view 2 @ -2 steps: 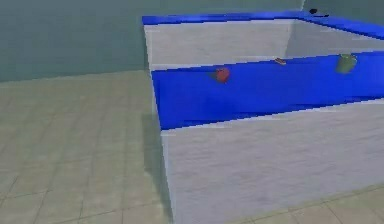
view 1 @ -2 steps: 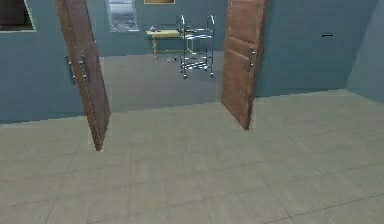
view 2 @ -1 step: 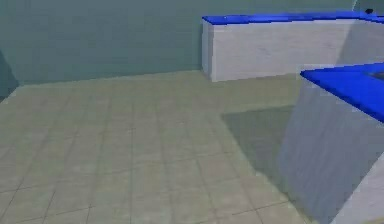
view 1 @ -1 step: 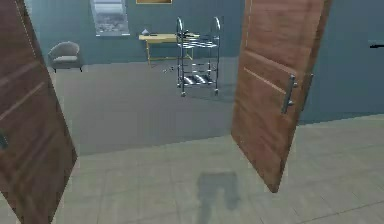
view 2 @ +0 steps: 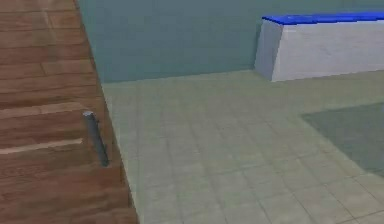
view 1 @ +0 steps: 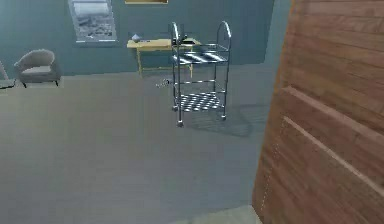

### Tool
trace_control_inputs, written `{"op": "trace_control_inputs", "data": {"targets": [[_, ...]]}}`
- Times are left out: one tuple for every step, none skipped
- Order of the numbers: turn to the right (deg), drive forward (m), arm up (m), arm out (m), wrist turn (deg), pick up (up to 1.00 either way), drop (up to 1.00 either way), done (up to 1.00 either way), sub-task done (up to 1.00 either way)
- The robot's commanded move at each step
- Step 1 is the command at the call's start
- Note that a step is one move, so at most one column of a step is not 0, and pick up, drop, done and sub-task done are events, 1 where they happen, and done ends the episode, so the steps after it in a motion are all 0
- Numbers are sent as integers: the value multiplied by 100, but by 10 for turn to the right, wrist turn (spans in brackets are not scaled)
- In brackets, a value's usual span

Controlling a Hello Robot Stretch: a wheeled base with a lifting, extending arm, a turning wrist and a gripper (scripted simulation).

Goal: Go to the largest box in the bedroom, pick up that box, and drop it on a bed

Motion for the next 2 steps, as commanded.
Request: {"op": "trace_control_inputs", "data": {"targets": [[0,100,0,0,0,0,0,0,0],[60,0,0,0,0,0,0,0,0]]}}
